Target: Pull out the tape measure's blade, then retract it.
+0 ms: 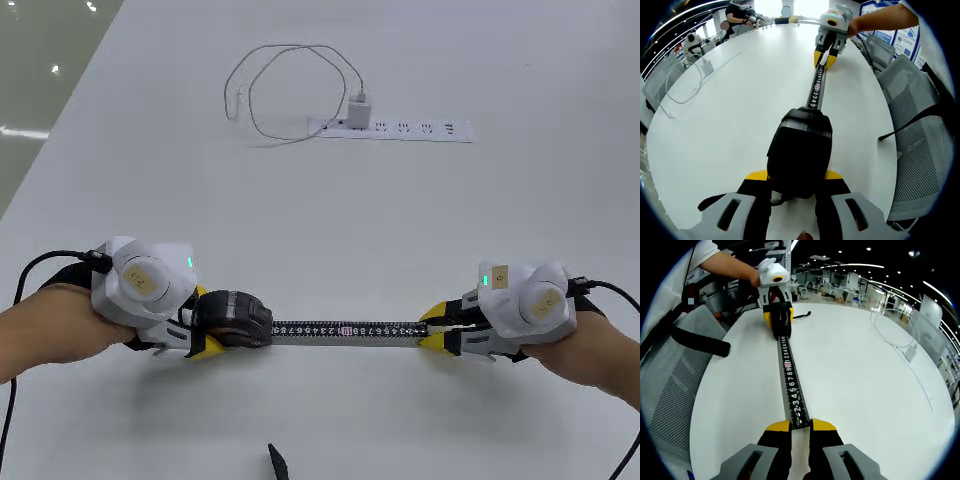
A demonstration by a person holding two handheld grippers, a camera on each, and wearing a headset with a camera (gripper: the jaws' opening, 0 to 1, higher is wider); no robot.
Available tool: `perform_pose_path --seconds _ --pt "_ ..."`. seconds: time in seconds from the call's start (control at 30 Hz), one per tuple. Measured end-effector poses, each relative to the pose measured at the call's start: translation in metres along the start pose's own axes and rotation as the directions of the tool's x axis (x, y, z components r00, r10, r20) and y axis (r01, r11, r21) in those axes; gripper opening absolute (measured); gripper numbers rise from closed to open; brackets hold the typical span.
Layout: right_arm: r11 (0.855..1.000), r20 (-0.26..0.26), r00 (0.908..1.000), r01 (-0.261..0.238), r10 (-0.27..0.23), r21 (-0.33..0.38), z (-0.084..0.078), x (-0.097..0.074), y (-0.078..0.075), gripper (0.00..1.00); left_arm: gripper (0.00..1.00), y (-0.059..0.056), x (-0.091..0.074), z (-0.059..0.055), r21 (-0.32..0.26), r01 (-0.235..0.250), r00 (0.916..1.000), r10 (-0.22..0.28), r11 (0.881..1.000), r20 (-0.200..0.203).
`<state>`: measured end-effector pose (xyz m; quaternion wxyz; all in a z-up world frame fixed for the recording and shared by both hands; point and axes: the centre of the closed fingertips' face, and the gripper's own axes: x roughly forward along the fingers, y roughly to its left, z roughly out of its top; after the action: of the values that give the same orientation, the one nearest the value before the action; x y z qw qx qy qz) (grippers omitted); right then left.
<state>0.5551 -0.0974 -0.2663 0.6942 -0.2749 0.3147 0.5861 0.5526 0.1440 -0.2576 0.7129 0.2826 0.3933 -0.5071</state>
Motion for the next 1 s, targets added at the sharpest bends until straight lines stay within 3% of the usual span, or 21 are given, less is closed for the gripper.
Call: perform_pose_path --seconds 1.0 --pt "1.000 -0.045 0.9989 0.011 -0.011 -0.013 -0.023 -0.020 -0.006 0.08 0.29 0.000 0.000 0.000 0.002 0.000 1.0000 0.000 1.000 -0.005"
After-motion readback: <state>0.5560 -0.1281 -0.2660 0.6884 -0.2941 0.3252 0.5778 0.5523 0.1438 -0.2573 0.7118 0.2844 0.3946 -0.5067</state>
